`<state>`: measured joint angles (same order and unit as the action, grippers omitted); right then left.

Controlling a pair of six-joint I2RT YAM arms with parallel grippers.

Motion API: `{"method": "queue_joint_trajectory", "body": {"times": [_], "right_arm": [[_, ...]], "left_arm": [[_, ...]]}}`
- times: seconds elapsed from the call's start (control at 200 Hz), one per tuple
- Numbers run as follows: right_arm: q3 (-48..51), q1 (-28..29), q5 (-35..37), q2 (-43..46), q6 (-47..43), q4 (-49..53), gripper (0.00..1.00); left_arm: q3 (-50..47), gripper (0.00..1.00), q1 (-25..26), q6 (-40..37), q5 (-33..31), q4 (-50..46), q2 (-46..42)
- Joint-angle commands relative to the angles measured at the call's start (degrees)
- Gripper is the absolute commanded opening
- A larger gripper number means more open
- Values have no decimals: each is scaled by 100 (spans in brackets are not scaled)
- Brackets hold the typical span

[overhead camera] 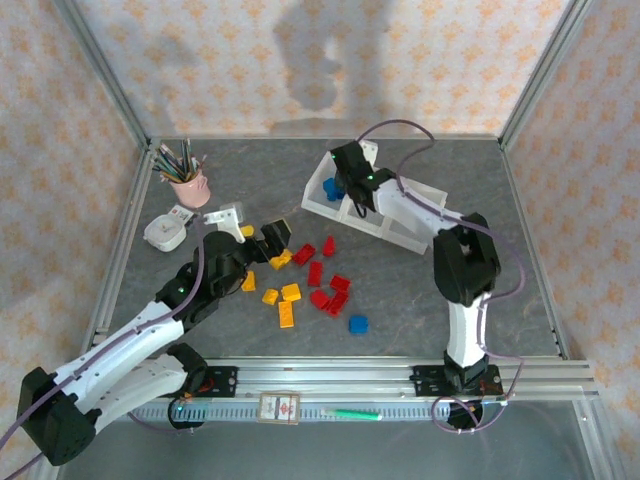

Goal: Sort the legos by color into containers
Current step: Place the lego in the container.

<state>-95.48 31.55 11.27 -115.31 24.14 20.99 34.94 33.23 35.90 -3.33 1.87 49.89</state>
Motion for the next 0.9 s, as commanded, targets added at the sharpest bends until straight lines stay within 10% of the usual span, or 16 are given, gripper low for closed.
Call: {"method": "queue_joint_trajectory", "body": {"times": [0.0,0.22,0.506,0.896], "right_arm": [[-870,-134,245,-664,-191,287,37],[-2473,-184,68,-1862,-411,728,38],[-2912,-193,-19,-1746,-562,840,71],[-151,58,-634,532,-756,307,78]], "left_arm": [[227,99,-238,-136,183,-84,191],[257,99,-528,-128,485,146,516],[323,99,-637,-172,533,106,564],[453,99,-643,-124,1085,-83,558]]}}
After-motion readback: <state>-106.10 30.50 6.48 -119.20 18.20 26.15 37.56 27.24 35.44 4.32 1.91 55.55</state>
